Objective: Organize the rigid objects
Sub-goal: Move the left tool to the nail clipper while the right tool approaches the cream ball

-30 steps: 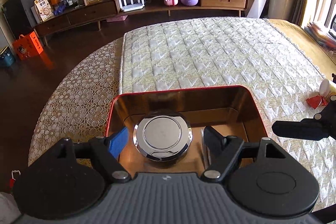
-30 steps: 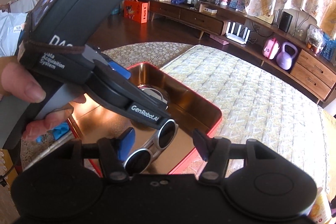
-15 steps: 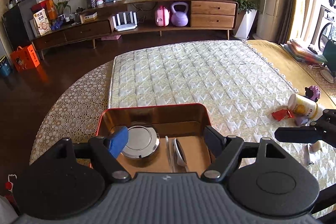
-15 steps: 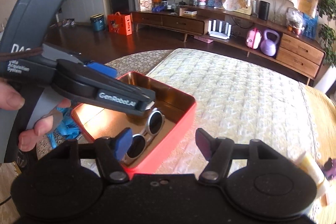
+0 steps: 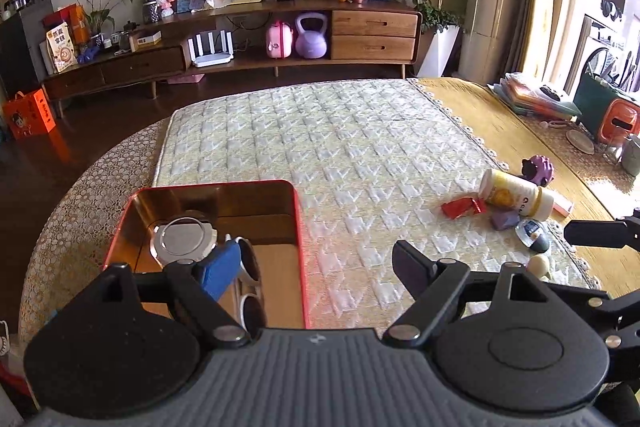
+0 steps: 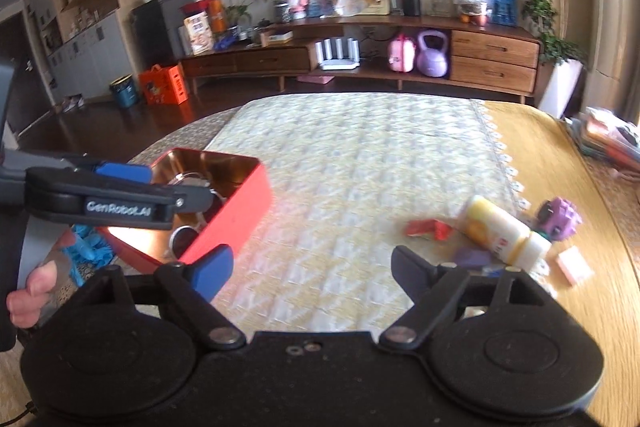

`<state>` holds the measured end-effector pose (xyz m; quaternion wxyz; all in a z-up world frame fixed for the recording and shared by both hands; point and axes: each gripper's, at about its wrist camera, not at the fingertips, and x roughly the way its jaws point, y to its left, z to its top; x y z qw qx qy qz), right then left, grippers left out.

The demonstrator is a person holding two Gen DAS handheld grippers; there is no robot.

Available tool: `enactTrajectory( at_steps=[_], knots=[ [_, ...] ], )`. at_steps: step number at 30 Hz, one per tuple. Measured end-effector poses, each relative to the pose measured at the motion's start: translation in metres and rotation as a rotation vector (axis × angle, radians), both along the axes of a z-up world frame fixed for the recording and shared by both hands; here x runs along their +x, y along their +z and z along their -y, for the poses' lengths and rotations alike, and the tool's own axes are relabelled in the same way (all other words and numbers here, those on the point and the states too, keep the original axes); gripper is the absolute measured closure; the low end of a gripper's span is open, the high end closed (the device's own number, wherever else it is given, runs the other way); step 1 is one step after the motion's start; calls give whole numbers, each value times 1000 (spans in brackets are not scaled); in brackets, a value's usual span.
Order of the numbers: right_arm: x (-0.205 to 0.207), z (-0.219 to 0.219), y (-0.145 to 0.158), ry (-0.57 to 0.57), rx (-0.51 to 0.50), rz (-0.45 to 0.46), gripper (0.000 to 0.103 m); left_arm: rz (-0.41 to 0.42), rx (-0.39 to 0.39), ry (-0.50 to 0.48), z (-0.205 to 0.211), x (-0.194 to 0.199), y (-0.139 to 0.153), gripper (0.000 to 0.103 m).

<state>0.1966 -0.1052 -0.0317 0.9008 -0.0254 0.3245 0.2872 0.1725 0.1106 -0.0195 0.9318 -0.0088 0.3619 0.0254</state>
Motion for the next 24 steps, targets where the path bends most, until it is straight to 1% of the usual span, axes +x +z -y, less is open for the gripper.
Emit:
enactTrajectory(
  at_steps=[3, 4, 8, 11, 17, 24],
  knots=[
    [-4, 22, -2, -47, 7, 16, 10, 2, -11, -13, 17, -4, -1, 19],
    [-5, 30, -4, -59, 11, 16, 7, 2, -17, -17, 23, -5, -2, 19],
    [-8, 58, -8, -118, 13, 29, 2, -3, -40, -35, 42, -8, -8, 19],
    [-9, 78, -13, -158, 18, 27, 0, -8, -65, -71, 56, -9, -13, 19],
    [-10, 108, -25, -214, 6, 26, 0, 7, -50, -109, 85, -10, -23, 19],
    [0, 133, -37, -283, 17, -8, 0, -13, -40, -180, 122, -8, -45, 19]
  ],
)
